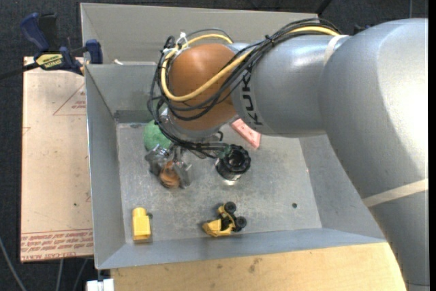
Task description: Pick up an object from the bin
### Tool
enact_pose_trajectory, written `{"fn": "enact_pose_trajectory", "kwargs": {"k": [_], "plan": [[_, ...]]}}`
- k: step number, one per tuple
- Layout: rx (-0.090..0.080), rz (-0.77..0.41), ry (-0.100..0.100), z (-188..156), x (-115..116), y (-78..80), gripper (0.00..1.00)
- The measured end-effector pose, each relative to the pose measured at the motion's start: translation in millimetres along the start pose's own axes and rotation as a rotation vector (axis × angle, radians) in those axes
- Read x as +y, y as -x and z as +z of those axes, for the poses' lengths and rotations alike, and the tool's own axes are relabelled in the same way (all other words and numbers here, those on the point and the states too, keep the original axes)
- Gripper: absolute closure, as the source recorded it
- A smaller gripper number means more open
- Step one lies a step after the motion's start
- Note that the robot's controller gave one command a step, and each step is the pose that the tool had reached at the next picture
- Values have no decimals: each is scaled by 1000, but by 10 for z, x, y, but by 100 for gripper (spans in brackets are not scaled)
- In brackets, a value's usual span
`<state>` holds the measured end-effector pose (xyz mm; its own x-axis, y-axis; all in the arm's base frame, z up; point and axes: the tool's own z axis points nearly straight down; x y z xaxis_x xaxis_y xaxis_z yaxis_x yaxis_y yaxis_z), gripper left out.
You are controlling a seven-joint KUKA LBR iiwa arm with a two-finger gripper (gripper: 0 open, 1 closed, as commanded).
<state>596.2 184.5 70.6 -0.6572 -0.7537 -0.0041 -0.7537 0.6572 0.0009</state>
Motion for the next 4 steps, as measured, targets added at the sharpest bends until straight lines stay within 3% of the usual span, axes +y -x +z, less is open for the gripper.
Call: {"fn": "enact_pose_trajectory", "kwargs": {"k": [4], "plan": [[3,1,2,-197,10,-6,100]]}}
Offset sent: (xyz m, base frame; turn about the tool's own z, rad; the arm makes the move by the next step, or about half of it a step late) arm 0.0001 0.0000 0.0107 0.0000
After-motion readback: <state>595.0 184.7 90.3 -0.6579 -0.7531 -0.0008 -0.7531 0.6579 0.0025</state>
